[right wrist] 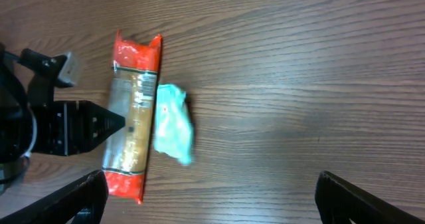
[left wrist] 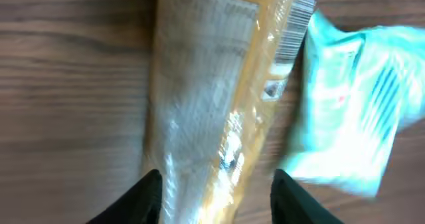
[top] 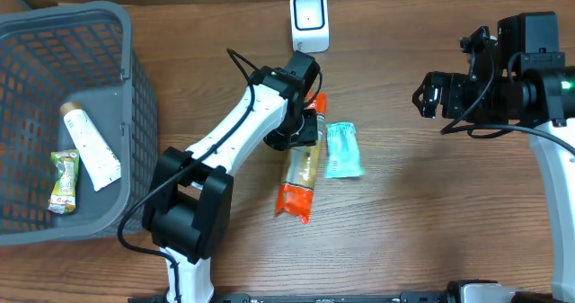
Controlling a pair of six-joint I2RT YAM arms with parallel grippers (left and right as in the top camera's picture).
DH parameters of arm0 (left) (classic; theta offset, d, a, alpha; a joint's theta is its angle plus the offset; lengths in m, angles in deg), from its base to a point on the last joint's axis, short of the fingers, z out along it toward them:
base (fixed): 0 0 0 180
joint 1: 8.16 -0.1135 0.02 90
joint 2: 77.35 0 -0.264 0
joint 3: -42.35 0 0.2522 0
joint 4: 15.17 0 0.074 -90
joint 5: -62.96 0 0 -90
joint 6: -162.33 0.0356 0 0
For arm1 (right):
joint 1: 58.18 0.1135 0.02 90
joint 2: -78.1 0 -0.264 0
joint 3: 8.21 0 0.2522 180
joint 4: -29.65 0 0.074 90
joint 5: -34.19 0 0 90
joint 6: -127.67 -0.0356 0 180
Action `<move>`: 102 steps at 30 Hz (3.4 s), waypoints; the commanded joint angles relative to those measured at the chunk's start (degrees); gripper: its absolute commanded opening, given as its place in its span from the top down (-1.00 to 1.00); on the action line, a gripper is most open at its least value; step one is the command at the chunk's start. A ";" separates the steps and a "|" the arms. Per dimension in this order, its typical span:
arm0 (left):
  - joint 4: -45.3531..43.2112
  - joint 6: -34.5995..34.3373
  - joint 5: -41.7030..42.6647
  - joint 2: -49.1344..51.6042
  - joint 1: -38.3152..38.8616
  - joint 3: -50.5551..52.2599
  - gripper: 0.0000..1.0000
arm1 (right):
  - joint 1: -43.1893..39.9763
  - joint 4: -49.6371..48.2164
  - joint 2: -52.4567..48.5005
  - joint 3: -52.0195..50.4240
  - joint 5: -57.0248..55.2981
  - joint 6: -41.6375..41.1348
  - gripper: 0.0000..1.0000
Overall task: Scan the item barcode
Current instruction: 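Carry the spaghetti package out and place it beside the green pack, then reach the left gripper into the basket and grasp the white Pantene tube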
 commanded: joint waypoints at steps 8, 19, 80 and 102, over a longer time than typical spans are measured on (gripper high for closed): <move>15.30 8.50 -1.66 -8.00 -10.91 -25.35 0.10 | 0.26 -0.28 0.20 -0.04 -0.37 0.09 -1.00; 27.10 9.94 -10.64 -17.88 -31.04 -39.43 -0.03 | 0.26 -0.31 0.20 -0.04 -0.35 0.09 -1.00; -16.79 19.91 -14.67 -0.98 -60.33 17.79 0.92 | 0.26 1.51 0.20 -0.04 -0.37 0.07 -1.00; 3.82 19.78 -6.73 -22.08 -59.58 -7.43 0.92 | 0.26 0.76 0.20 -0.04 -0.35 0.07 -1.00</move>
